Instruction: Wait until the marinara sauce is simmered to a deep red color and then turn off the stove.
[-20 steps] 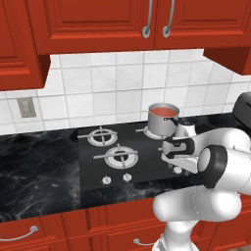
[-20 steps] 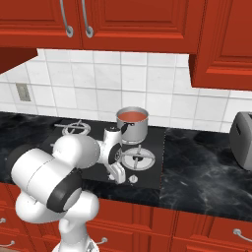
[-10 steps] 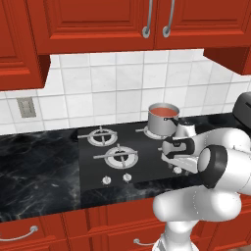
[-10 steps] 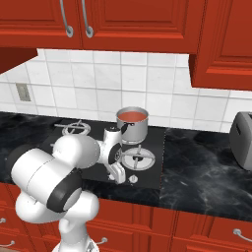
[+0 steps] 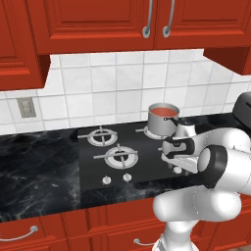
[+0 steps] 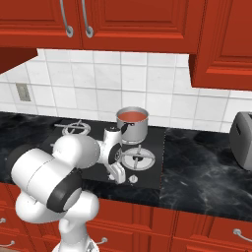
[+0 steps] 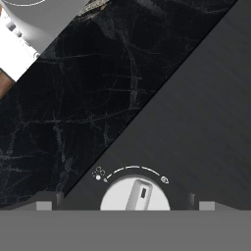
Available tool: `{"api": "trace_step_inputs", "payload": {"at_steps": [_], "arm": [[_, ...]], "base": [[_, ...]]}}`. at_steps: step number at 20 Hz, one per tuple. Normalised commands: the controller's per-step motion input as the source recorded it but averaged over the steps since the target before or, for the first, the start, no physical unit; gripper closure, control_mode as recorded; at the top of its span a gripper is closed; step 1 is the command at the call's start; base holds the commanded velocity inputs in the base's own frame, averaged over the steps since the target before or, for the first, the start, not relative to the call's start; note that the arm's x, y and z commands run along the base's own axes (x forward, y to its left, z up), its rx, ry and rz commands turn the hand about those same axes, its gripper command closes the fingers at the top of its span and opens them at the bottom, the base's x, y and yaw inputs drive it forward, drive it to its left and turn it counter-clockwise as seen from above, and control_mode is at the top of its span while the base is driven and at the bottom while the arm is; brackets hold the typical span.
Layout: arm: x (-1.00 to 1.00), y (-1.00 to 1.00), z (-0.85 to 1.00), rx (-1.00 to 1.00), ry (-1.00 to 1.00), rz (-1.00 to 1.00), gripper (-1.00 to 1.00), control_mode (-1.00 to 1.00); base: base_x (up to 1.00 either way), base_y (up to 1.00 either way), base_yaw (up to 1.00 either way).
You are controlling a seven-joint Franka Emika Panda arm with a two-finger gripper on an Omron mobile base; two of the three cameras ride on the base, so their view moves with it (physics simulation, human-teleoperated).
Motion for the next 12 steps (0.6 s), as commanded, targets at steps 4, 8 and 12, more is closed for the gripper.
{"api": "trace_step_inputs", "payload": {"at_steps": [4,8,12], "arm": [[0.0,0.0,0.0,0.0,0.0,0.0,-1.0,-1.0],[0.0,0.0,0.0,0.0,0.0,0.0,-1.0,-1.0],[0.0,0.0,0.0,0.0,0.0,0.0,-1.0,-1.0]], "base": [[0.0,0.0,0.0],[0.0,0.0,0.0],[0.0,0.0,0.0]]}}
